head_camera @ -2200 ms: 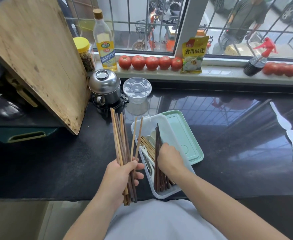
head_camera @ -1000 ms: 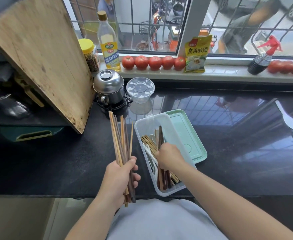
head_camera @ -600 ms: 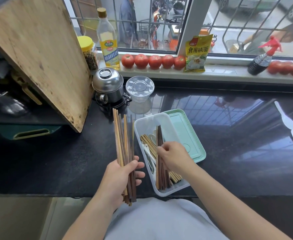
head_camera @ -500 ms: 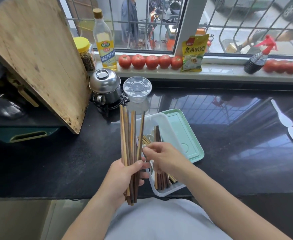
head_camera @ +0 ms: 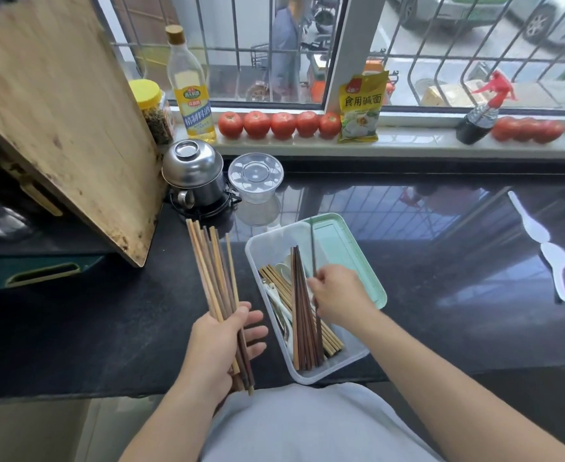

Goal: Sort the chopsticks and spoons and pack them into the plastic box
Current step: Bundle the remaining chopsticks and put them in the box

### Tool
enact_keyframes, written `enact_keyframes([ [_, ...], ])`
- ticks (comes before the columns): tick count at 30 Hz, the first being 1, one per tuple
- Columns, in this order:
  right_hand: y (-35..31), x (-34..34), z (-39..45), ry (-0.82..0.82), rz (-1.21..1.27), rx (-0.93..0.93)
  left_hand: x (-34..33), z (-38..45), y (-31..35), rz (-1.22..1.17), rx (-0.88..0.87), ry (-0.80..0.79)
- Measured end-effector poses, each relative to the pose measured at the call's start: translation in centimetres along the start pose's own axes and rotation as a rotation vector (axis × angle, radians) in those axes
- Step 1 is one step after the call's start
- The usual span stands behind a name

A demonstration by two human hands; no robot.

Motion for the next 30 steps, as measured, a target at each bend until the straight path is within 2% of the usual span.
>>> enact_keyframes([
  [3,0.2,-3.1,-0.1,-0.049,-0.2,0.041,0.0,-0.2,0.3,-0.007,-0.008,0.013],
  [9,0.2,-4.2,0.5,-0.019,-0.24,0.02,-0.1,-1.0,-0.3,0.02,0.004,-0.029],
  [13,0.3,-3.7,-0.6,-0.029,-0.408,0.091,0.4,-1.2,-0.4,0.015,0.003,-0.046],
  [15,0.1,-3.3,-1.7,-0.047,-0.404,0.116,0.6,-1.2,-0.3,0.019,-0.003,-0.06],
  [18,-1.0,-2.6,-3.6,-0.091,-0.148,0.194,0.5,-1.4,-0.1,0.045,-0.014,-0.119],
  [22,-3.0,-1.7,-5.8,-0.264,0.43,0.173,-0.2,-1.9,0.2,0.094,0.003,-0.287],
  [25,-2.8,-1.5,-5.6,-0.285,0.581,0.108,-0.6,-1.8,0.4,0.091,0.03,-0.347],
  [27,-2.5,-1.0,-4.8,-0.155,0.626,0.068,-0.7,-1.8,0.4,0.069,0.041,-0.337],
  [29,-1.8,0.3,-3.4,0.103,0.614,0.065,-0.6,-1.6,0.2,0.055,0.032,-0.267],
  [30,-1.5,1.0,-2.7,0.21,0.531,0.08,-0.4,-1.4,0.0,0.068,0.016,-0.216],
])
Point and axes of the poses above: each hand's wrist, its own z-axis towards the middle knuckle, its own x-axis out of the back of the hand, y = z × x, the point moved 1 cm from there along z, towards the middle knuckle, and after that the axes turned 4 degrees about -x, right-handed, at the moved point
